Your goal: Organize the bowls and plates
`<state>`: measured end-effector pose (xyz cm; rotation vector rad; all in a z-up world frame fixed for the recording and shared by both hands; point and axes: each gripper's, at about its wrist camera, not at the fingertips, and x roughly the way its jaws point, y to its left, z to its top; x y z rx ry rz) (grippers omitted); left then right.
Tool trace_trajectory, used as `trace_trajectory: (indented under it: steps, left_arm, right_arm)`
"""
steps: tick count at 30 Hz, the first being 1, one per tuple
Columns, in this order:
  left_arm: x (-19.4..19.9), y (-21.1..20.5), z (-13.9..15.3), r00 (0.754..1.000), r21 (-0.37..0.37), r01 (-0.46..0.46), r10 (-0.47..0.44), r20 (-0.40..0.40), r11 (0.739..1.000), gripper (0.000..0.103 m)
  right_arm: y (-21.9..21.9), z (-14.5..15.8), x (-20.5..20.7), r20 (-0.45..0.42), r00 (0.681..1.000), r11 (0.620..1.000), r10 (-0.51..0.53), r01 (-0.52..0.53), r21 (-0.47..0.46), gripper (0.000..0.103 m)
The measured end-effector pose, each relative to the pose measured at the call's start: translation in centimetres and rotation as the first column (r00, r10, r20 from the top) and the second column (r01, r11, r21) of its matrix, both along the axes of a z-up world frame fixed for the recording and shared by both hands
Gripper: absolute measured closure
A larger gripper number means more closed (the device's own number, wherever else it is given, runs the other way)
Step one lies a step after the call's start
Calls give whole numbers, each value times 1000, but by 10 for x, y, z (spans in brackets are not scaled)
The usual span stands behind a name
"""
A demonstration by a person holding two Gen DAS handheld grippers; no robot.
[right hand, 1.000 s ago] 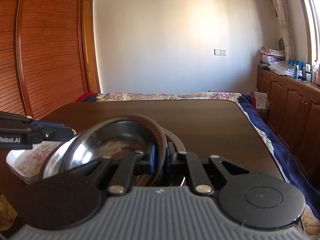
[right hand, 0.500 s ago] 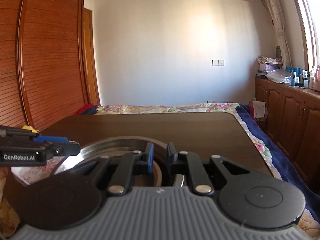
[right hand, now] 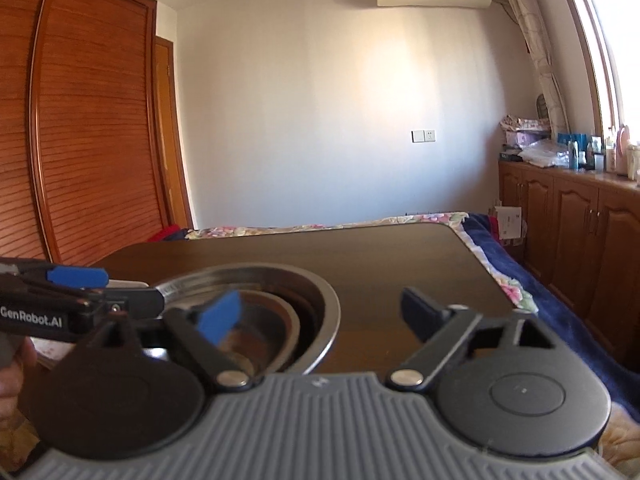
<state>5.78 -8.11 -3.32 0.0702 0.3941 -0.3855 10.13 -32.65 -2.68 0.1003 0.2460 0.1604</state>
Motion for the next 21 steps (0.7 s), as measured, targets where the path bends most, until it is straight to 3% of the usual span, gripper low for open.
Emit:
trace_trajectory:
  steps: [4,11,14,15,17,19,21]
  left_arm:
    - [1,-2,-6,1000,-11,8,-8,-21,1000,6]
    - [1,0,-13,999,-24,4,-5,-45,1000,6]
    - [2,0,-14,999,-26,7,-9,-49,1000,10]
    - [2,0,-15,999,-25,8,-9,-51,1000,17]
    - [0,0,-15,999,-28,1,-2,-42,1000,26]
    - [4,1,-15,998,-42,6,-9,-67,999,42]
    - [5,1,-15,997,-48,8,-12,-78,999,47]
  right_arm:
    - [1,-6,3,-2,1000,1000,-20,20,8,0]
    - [0,-12,4,-19,999,999,-26,26,33,0]
    - [0,-14,4,-22,1000,999,-22,23,47,1]
    - [0,-14,4,-23,1000,999,-21,22,50,2]
    - [2,-15,4,-26,1000,999,-11,13,53,17]
    - [3,-17,5,-33,999,999,-6,8,54,27]
    - [4,-17,4,-30,1000,998,9,-7,58,35]
